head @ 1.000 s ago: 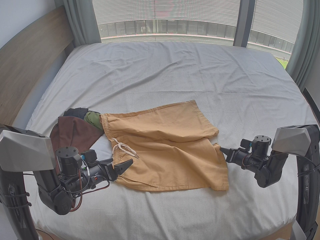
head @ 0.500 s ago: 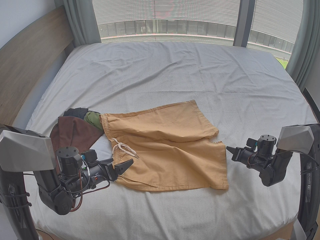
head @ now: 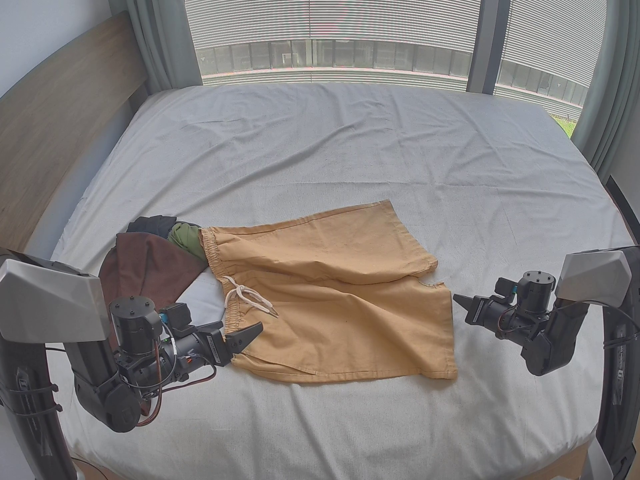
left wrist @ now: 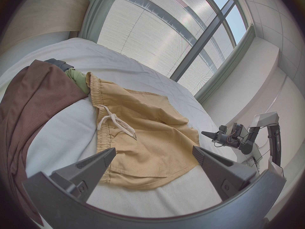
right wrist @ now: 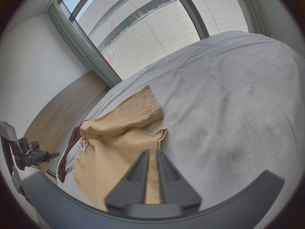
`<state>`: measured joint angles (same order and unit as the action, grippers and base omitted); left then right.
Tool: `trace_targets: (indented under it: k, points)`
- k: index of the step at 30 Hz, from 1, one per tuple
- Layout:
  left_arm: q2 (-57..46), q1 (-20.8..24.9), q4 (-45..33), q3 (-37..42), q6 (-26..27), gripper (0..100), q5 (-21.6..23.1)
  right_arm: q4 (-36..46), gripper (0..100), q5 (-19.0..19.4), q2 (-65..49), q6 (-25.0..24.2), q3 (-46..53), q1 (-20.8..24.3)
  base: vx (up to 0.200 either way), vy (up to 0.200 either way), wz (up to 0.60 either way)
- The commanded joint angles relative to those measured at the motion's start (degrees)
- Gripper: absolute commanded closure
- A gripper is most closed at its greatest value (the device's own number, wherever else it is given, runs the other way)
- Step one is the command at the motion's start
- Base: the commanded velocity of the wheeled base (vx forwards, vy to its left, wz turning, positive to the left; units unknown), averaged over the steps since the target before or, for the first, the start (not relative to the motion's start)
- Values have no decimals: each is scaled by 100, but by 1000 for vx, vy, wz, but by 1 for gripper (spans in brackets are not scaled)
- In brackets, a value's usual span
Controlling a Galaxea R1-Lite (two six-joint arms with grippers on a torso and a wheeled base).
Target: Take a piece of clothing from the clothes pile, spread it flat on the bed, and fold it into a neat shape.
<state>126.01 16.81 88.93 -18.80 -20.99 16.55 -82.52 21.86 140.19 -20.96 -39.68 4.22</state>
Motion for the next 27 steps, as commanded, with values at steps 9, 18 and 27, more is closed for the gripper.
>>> trace_targets:
  k: [9,18,27]
  points:
    - [-209,-442,1,1054,-10,0,-3,-616,0,3,-1257,48,1920,387,0,0,0]
    - [556,-477,1,948,-10,0,-3,-581,0,-15,-1301,65,1999,554,0,0,0]
    - [1127,-521,1,491,-89,0,-21,-581,0,-15,-1284,65,1964,501,0,0,0]
